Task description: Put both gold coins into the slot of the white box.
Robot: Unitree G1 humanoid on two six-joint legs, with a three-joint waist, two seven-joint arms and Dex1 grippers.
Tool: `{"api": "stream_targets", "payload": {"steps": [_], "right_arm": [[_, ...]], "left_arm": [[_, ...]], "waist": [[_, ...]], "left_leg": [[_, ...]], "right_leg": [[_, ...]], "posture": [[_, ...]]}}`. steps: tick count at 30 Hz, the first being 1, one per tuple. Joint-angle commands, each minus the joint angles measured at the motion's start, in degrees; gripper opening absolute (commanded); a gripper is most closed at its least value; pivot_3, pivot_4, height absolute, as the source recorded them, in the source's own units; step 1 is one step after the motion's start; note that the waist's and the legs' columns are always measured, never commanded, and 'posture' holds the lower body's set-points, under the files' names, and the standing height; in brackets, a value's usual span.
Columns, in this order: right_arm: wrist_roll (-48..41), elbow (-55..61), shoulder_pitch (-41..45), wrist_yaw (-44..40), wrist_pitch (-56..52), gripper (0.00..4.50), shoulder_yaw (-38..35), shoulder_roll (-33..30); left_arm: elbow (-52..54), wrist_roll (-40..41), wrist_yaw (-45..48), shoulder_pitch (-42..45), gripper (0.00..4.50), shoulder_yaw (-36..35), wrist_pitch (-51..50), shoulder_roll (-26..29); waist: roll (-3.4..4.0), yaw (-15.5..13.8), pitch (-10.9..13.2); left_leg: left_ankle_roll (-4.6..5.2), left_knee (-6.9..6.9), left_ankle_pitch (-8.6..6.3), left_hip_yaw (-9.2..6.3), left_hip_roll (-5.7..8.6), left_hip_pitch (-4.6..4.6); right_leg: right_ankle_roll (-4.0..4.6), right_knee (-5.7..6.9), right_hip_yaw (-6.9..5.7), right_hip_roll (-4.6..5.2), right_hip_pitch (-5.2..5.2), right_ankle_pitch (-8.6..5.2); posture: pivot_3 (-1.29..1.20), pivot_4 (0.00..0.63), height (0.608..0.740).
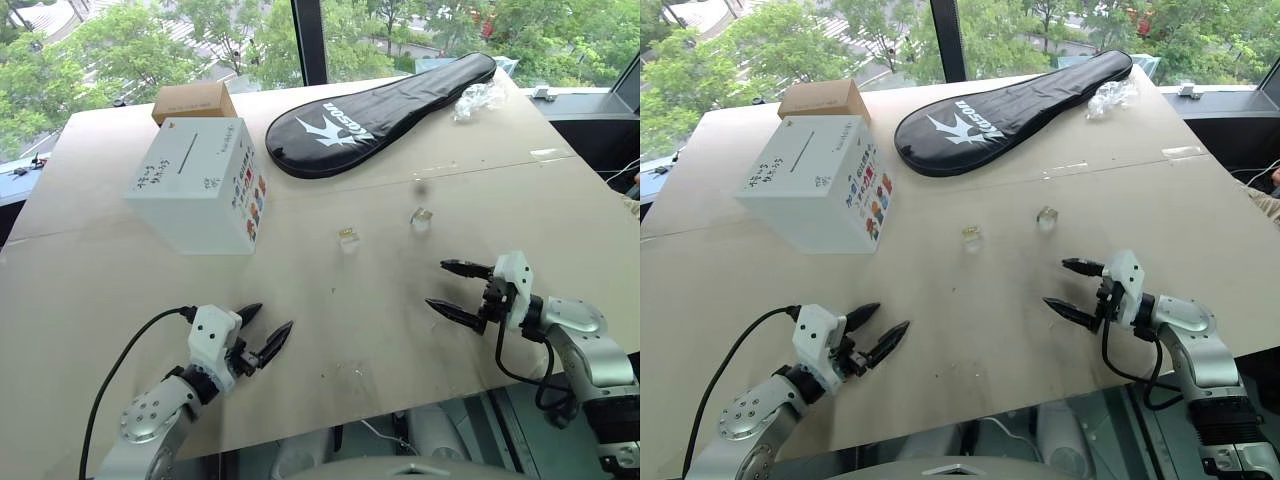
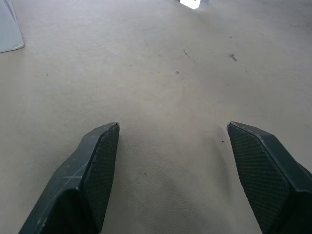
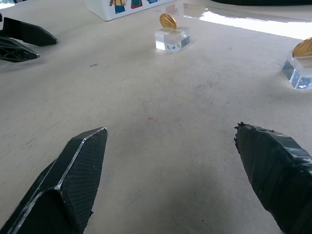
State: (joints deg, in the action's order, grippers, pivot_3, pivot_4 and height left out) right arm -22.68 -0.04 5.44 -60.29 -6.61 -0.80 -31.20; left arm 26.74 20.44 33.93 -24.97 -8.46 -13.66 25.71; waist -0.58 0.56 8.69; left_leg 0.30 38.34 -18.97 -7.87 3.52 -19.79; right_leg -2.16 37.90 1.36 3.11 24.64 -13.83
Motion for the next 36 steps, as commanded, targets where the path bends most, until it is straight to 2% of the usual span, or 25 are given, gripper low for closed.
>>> {"api": "stream_targets", "payload": {"steps": [1, 13, 20, 25, 30, 33, 35, 36], "right_arm": [[-0.27, 0.71, 0.97, 0.35, 1.05, 4.47, -1.46, -0.42], [0.45, 0.17, 2.54, 3.89, 0.46, 4.47, -1.48, 0.36], [4.37, -0.10, 9.57, 18.06, -4.50, 4.47, -0.80, 5.99], [11.63, -1.43, 15.05, 30.43, -7.72, 4.47, 1.46, 11.65], [15.27, -3.74, 19.19, 39.21, -10.09, 4.47, 1.99, 17.61], [16.12, -4.79, 20.31, 41.53, -10.56, 3.66, 2.15, 20.03], [16.21, -4.49, 20.32, 42.01, -11.12, 2.66, 2.46, 20.91], [16.49, -4.43, 20.27, 42.71, -11.65, 2.42, 2.51, 21.28]], "left_arm": [[0.83, 1.29, 0.48, 0.21, 3.59, -0.82, -0.24, 0.37], [1.15, 2.96, 1.01, 0.56, 3.59, -2.65, -0.13, 0.46], [2.70, 5.68, 3.76, 2.85, 3.59, -3.64, -0.87, 1.98], [4.79, 9.72, 8.79, 5.36, 3.59, -5.43, -3.01, 7.53], [6.94, 14.20, 8.00, 11.05, 3.59, -8.50, -7.01, 11.28], [8.56, 15.12, 7.18, 13.71, 3.59, -8.97, -9.18, 12.86], [9.70, 15.84, 6.65, 14.71, 3.59, -9.10, -10.51, 13.49], [10.10, 15.93, 6.47, 15.07, 3.59, -9.09, -10.90, 13.73]], "waist": [[0.00, 0.00, 0.00], [0.00, 0.02, 0.00], [0.00, 0.15, 0.00], [0.00, 0.20, -0.01], [0.02, 0.24, -0.01], [0.02, 0.28, -0.01], [0.03, 0.44, -0.01], [0.03, 0.47, -0.01]], "left_leg": [[0.00, 0.00, 0.00, 0.00, 0.00, 0.00], [0.00, 0.01, 0.00, 0.01, 0.00, 0.00], [-0.01, 0.02, 0.00, 0.01, 0.00, 0.01], [-0.01, 0.01, 0.00, 0.00, 0.00, 0.00], [-0.01, 0.02, 0.01, 0.00, 0.01, -0.03], [-0.01, 0.01, 0.01, 0.01, 0.02, -0.03], [-0.01, -0.01, 0.01, 0.04, 0.03, -0.05], [-0.01, -0.02, 0.01, 0.06, 0.03, -0.05]], "right_leg": [[0.00, 0.00, 0.00, 0.00, 0.00, 0.00], [0.00, 0.01, 0.01, 0.00, 0.00, 0.00], [0.00, 0.04, 0.01, -0.01, 0.01, 0.00], [0.00, 0.05, -0.01, -0.01, 0.02, 0.00], [0.01, 0.05, -0.01, -0.02, 0.07, 0.00], [0.01, 0.05, 0.00, -0.02, 0.08, 0.00], [0.01, 0.02, 0.01, -0.03, 0.11, 0.00], [0.01, 0.02, 0.01, -0.03, 0.13, 0.00]], "posture": [[0.00, 0.150, 0.740], [0.00, 0.150, 0.740], [0.00, 0.150, 0.740], [0.00, 0.150, 0.740], [0.00, 0.150, 0.740], [0.00, 0.150, 0.740], [0.00, 0.150, 0.740], [0.00, 0.150, 0.740]]}}
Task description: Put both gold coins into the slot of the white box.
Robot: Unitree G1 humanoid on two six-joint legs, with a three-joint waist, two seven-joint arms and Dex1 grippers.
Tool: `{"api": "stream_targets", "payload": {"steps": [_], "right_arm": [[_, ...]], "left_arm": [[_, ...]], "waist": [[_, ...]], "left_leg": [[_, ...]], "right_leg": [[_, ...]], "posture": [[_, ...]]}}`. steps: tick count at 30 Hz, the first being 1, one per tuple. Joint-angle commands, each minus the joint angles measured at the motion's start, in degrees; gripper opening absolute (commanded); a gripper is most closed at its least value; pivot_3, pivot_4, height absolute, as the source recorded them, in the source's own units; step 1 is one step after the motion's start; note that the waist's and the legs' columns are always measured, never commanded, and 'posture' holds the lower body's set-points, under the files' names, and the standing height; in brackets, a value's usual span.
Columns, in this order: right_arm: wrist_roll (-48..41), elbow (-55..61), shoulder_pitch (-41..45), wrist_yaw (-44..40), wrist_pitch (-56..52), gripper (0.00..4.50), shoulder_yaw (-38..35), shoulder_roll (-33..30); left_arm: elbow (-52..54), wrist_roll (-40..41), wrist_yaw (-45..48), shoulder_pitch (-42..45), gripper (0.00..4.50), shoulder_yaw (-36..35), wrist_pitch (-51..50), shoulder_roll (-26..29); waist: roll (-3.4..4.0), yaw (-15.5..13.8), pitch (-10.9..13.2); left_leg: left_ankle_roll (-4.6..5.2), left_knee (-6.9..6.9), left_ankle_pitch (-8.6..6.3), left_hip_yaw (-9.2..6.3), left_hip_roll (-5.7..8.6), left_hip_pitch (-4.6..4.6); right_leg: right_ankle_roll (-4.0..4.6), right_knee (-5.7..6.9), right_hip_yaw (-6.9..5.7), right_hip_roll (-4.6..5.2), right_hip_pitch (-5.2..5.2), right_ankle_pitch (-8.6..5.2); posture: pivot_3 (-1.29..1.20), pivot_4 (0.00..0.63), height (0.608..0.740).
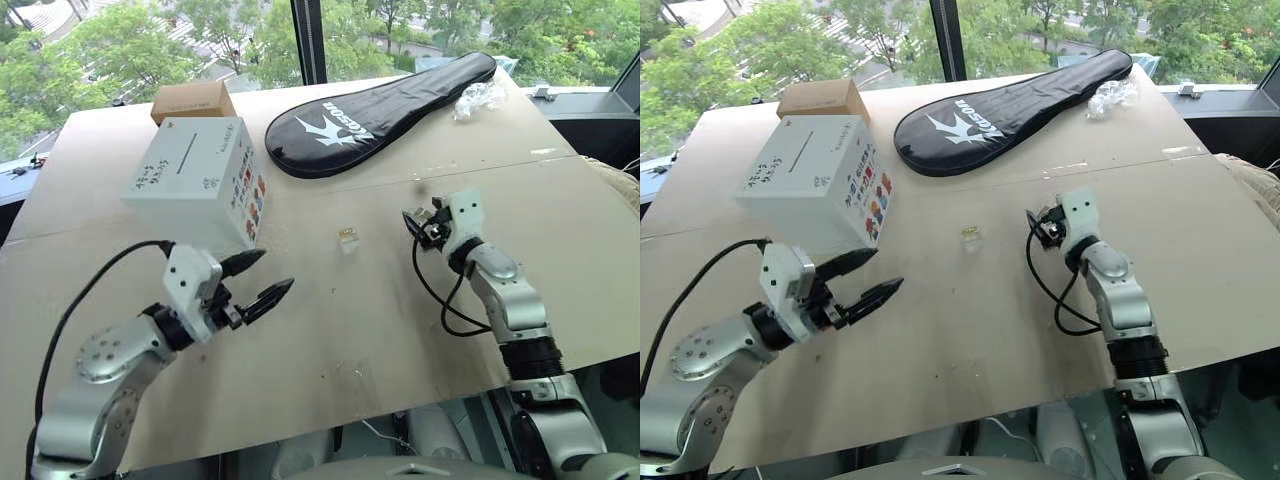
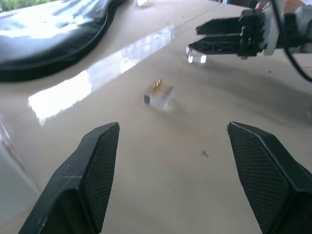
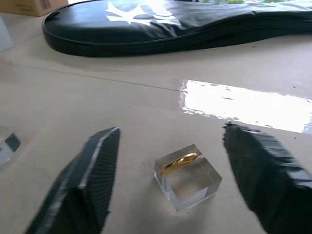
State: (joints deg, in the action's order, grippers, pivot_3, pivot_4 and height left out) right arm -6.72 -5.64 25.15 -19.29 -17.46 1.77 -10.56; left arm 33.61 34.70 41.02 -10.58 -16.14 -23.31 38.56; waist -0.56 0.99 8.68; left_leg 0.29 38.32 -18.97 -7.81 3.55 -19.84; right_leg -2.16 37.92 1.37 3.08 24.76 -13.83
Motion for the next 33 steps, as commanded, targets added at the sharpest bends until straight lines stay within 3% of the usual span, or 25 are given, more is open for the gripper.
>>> {"api": "stream_targets", "payload": {"steps": [1, 5, 33], "right_arm": [[0.73, 1.20, 0.52, 2.41, -1.30, 1.90, -0.13, 0.99], [1.22, 1.41, 0.40, 2.80, -2.53, 0.06, 0.32, 1.21], [-3.09, 3.05, -0.15, 1.57, -10.01, 0.06, -0.63, 3.87]], "left_arm": [[3.45, 1.66, -0.76, 0.97, 3.59, -1.39, -1.50, 1.06], [3.63, 1.51, -0.97, 1.29, 3.59, -1.25, -2.08, 1.09], [2.60, -0.63, -1.88, 1.72, 3.59, -0.18, -1.41, 0.18]], "waist": [[0.00, 0.11, 0.00], [0.01, 0.22, -0.01], [0.02, 1.37, -0.01]], "left_leg": [[0.00, 0.00, 0.00, 0.01, 0.00, -0.01], [0.00, 0.00, 0.00, 0.02, 0.00, 0.03], [0.00, 0.00, 0.00, 0.02, -0.02, 0.04]], "right_leg": [[0.00, 0.00, 0.00, 0.00, 0.01, 0.00], [0.00, 0.04, 0.01, -0.03, 0.00, 0.00], [0.00, 0.06, 0.08, -0.04, 0.01, 0.00]], "posture": [[0.00, 0.150, 0.740], [0.00, 0.150, 0.740], [0.00, 0.150, 0.740]]}}
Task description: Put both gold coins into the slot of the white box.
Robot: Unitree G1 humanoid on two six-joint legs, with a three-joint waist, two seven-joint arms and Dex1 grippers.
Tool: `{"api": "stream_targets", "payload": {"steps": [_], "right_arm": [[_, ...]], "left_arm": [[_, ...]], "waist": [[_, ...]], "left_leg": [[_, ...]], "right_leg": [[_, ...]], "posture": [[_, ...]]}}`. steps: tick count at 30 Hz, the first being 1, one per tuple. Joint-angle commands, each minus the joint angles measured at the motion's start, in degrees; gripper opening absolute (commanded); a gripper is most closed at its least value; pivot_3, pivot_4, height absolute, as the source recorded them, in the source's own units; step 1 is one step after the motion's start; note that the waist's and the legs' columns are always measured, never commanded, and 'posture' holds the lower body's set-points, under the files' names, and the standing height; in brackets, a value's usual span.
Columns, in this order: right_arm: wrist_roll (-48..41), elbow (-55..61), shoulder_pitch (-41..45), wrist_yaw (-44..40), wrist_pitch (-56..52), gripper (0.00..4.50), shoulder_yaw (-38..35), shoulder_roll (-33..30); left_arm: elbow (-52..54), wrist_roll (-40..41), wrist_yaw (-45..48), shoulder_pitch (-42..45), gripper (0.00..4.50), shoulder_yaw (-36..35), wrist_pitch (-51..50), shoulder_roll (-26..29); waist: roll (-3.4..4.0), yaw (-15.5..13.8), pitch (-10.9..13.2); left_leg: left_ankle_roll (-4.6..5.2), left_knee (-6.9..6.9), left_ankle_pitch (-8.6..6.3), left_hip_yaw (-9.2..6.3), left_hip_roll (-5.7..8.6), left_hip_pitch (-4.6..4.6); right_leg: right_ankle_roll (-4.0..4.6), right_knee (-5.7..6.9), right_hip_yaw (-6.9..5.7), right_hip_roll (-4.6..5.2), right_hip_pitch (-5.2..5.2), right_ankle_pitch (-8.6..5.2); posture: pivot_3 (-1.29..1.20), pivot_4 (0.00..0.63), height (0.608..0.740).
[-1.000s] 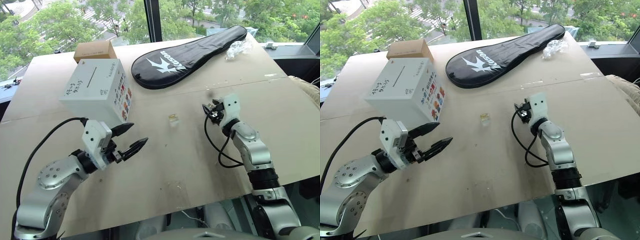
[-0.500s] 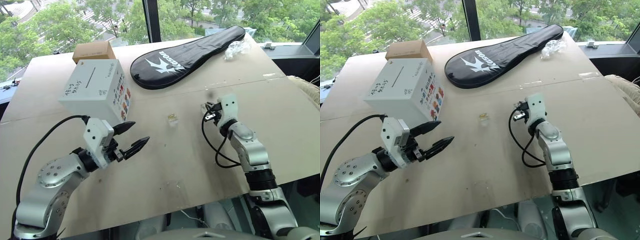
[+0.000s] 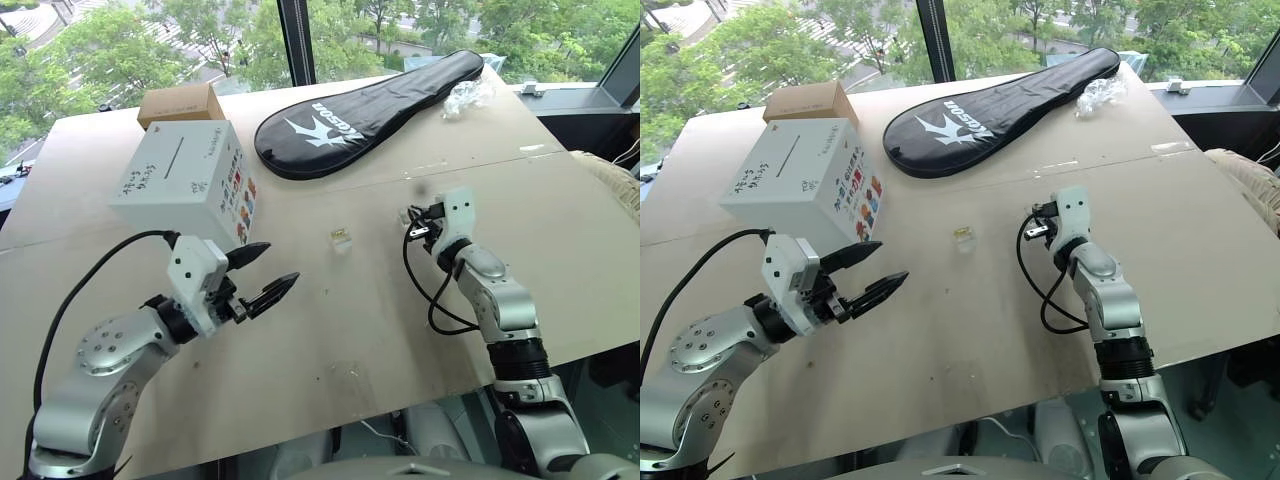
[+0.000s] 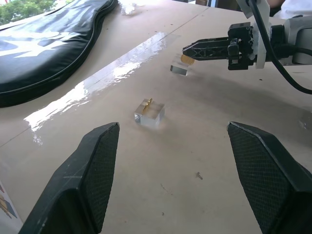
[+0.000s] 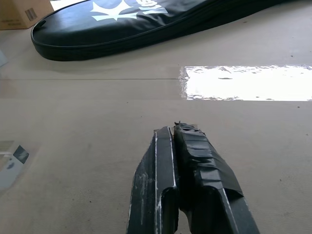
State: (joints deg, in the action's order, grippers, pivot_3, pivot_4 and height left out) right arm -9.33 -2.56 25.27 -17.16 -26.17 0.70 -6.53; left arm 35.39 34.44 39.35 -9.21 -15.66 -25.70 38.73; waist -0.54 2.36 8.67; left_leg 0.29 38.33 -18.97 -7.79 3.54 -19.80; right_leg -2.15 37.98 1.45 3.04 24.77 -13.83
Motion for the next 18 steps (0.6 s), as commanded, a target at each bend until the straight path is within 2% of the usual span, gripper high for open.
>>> {"api": "stream_targets", "payload": {"steps": [1, 7, 18], "right_arm": [[-0.60, -0.02, -0.26, -0.52, -1.37, 0.06, 0.37, -0.09], [-2.21, -0.31, 0.64, -0.41, -0.91, 0.06, -0.79, 1.00], [-10.88, 3.44, 3.33, -2.60, 2.60, 0.06, -6.16, 3.52]], "left_arm": [[0.76, -0.52, -0.20, 0.31, 3.59, -0.60, 1.07, -0.09], [0.54, -1.53, -0.18, -0.03, 3.59, -0.01, 1.56, -0.73], [-1.03, -0.85, 0.20, 0.59, 3.59, -0.21, 2.20, -2.58]], "waist": [[0.00, 0.00, 0.00], [0.00, 0.01, 0.00], [0.02, -0.02, 0.01]], "left_leg": [[0.00, 0.00, 0.00, 0.00, 0.00, 0.00], [0.00, 0.00, 0.00, 0.01, 0.00, 0.00], [0.00, 0.00, 0.00, -0.01, 0.00, -0.02]], "right_leg": [[0.00, 0.00, 0.00, 0.00, 0.00, 0.00], [0.00, 0.00, 0.01, 0.00, 0.00, 0.00], [0.00, -0.01, -0.01, 0.00, 0.01, 0.00]], "posture": [[0.00, 0.150, 0.740], [0.00, 0.150, 0.740], [0.00, 0.150, 0.740]]}}
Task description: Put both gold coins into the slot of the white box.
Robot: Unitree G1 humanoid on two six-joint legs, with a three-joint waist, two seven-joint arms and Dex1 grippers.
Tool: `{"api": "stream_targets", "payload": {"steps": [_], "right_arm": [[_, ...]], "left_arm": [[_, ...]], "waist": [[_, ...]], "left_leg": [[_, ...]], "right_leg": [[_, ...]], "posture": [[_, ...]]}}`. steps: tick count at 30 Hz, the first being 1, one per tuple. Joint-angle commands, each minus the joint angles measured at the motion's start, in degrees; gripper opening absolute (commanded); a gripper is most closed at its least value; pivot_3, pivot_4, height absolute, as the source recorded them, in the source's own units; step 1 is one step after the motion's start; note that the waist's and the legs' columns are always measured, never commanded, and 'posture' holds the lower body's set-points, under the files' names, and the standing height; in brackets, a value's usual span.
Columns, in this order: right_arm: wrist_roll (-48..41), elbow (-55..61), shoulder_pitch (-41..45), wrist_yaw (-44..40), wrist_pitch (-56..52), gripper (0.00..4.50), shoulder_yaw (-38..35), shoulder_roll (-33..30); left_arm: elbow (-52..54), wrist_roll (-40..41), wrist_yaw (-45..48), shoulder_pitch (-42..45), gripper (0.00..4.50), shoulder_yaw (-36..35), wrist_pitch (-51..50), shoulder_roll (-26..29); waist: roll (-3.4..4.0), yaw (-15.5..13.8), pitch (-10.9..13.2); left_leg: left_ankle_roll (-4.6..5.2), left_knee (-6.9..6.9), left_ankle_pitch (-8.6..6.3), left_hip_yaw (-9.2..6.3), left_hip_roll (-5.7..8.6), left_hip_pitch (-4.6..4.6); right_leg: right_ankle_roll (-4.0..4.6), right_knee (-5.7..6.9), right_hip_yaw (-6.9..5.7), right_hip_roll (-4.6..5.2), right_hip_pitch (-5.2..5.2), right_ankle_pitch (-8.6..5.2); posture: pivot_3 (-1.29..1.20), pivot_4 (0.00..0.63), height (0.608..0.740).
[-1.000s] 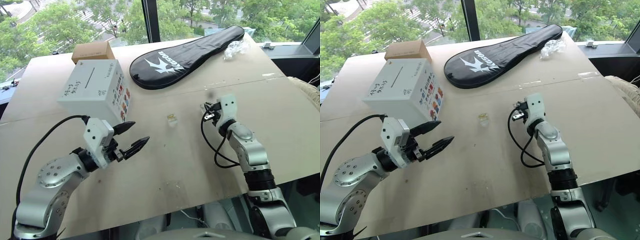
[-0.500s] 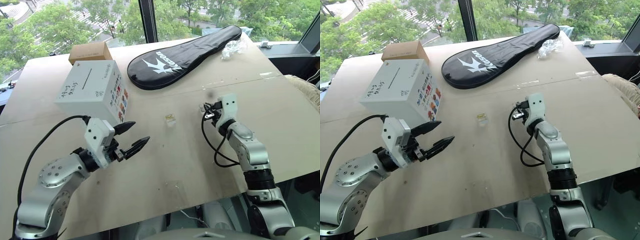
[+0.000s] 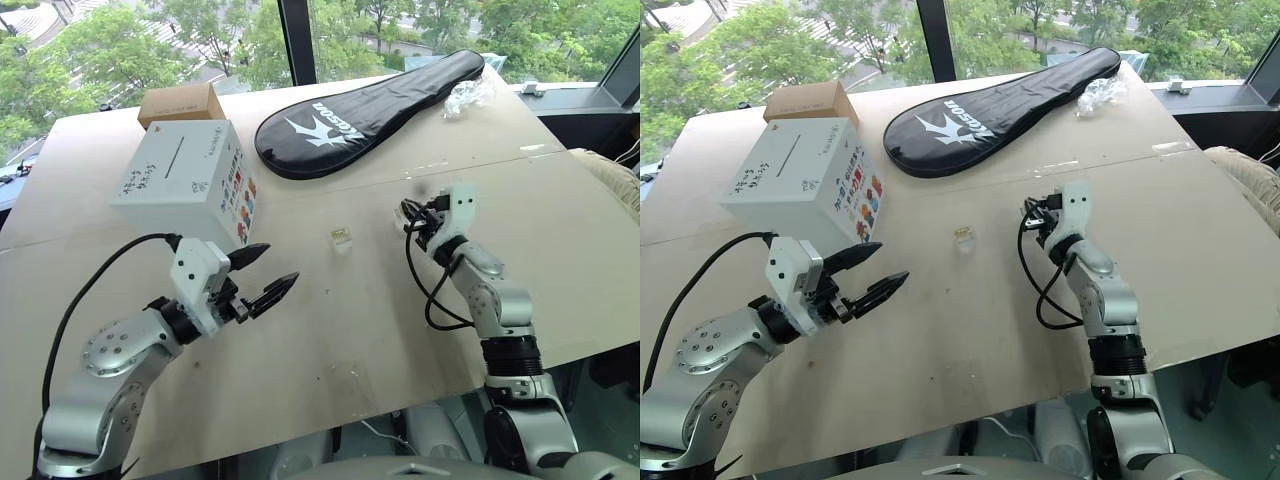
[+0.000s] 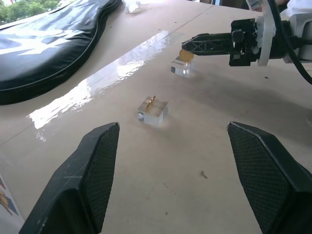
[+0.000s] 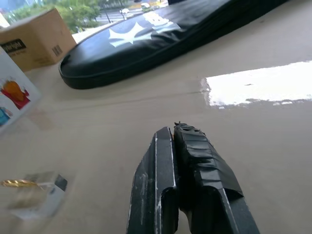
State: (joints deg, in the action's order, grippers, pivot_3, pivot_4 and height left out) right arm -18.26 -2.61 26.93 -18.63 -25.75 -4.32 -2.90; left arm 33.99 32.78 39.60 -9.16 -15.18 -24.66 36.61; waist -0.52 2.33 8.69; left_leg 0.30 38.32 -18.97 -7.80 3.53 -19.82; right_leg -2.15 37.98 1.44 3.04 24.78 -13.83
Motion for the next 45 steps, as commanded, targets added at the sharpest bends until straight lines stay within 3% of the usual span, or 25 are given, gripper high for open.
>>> {"api": "stream_targets", "payload": {"steps": [1, 4, 8, 12, 17, 24, 34, 40, 41, 43, 45], "right_arm": [[-2.20, 3.67, 1.77, -1.09, 2.28, 0.06, -1.24, -0.21], [-9.00, 7.59, 2.20, -3.18, -1.54, 0.06, -2.19, 1.20], [-27.15, 15.05, 3.76, -4.10, -13.96, 0.06, -4.88, 4.04], [-39.82, 18.71, 5.07, -2.15, -21.53, 0.06, -6.26, 4.67], [-49.69, 20.39, 5.73, -0.27, -25.84, 0.06, -5.61, 4.62], [-53.15, 21.84, 5.19, 1.15, -26.30, 0.06, -2.69, 4.57], [-57.52, 23.30, 4.63, 1.43, -26.33, 0.06, 0.74, 3.85], [-58.29, 22.96, 4.89, 1.90, -25.54, 0.00, 1.55, 3.23], [-58.28, 22.90, 4.91, 1.98, -25.50, 0.00, 1.61, 3.14], [-58.19, 22.76, 4.94, 2.10, -25.44, 0.00, 1.70, 3.00], [-58.21, 22.67, 4.98, 2.24, -25.34, 0.00, 1.77, 2.91]], "left_arm": [[0.22, 1.05, -0.04, 0.68, 3.59, -0.75, 1.21, -0.81], [-0.26, 6.93, -2.15, 2.65, 3.59, -2.13, -0.52, -4.53], [0.63, 28.37, -9.76, 5.48, 3.59, -4.59, -5.95, -12.53], [1.82, 44.82, -16.67, 6.90, 3.59, -0.87, -8.08, -18.84], [2.04, 55.00, -23.12, 10.94, 3.59, 5.32, -5.76, -28.21], [2.31, 56.46, -25.51, 12.00, 3.59, 8.26, -3.60, -32.49], [0.98, 57.99, -25.80, 12.45, 3.59, 9.18, -3.46, -31.80], [1.01, 58.17, -25.49, 12.63, 1.69, 9.51, -3.16, -31.75], [1.12, 58.18, -25.36, 12.62, 1.05, 9.54, -3.10, -31.78], [1.29, 58.11, -25.02, 12.64, 0.21, 9.53, -3.04, -31.71], [1.43, 58.11, -24.83, 12.63, 0.08, 9.53, -2.94, -31.72]], "waist": [[0.00, 0.02, 0.00], [0.03, -0.01, 0.02], [0.03, 0.17, 0.02], [0.01, 0.01, 0.01], [0.00, -0.28, 0.00], [0.00, 0.13, 0.00], [0.00, -0.02, 0.00], [0.00, -0.04, 0.00], [0.00, -0.03, 0.00], [0.00, -0.04, 0.00], [0.00, -0.02, 0.00]], "left_leg": [[0.00, 0.00, 0.00, -0.01, 0.00, 0.00], [0.00, 0.00, 0.00, -0.03, 0.00, 0.00], [0.00, 0.03, 0.00, -0.05, -0.03, -0.04], [0.00, 0.05, 0.00, -0.10, -0.03, -0.05], [0.01, 0.11, 0.00, -0.11, 0.06, -0.05], [0.00, 0.09, 0.00, -0.05, 0.03, -0.03], [0.00, 0.10, 0.00, -0.06, 0.05, -0.04], [0.00, 0.10, 0.00, -0.07, 0.05, -0.04], [0.00, 0.10, 0.00, -0.07, 0.05, -0.04], [0.00, 0.10, 0.00, -0.06, 0.05, -0.04], [0.00, 0.09, 0.00, -0.07, 0.05, -0.04]], "right_leg": [[0.00, 0.00, -0.01, 0.00, 0.00, 0.00], [0.00, 0.00, -0.02, 0.00, 0.00, 0.00], [-0.01, 0.00, -0.02, 0.03, 0.00, 0.00], [-0.01, 0.00, -0.06, 0.04, -0.01, 0.00], [-0.01, 0.01, -0.08, 0.08, -0.04, 0.01], [-0.01, 0.03, -0.01, 0.00, -0.02, 0.01], [-0.01, 0.01, -0.03, 0.02, -0.02, 0.01], [-0.02, 0.01, -0.04, 0.01, -0.02, 0.01], [-0.01, 0.00, -0.04, 0.01, -0.02, 0.01], [-0.02, 0.00, -0.04, 0.01, -0.02, 0.01], [-0.01, 0.00, -0.04, 0.01, -0.02, 0.01]], "posture": [[0.00, 0.150, 0.740], [0.00, 0.150, 0.740], [0.00, 0.150, 0.740], [0.00, 0.150, 0.740], [0.00, 0.150, 0.740], [0.00, 0.150, 0.740], [0.00, 0.150, 0.740], [0.00, 0.150, 0.740], [0.00, 0.150, 0.740], [0.00, 0.150, 0.740], [0.00, 0.150, 0.740]]}}
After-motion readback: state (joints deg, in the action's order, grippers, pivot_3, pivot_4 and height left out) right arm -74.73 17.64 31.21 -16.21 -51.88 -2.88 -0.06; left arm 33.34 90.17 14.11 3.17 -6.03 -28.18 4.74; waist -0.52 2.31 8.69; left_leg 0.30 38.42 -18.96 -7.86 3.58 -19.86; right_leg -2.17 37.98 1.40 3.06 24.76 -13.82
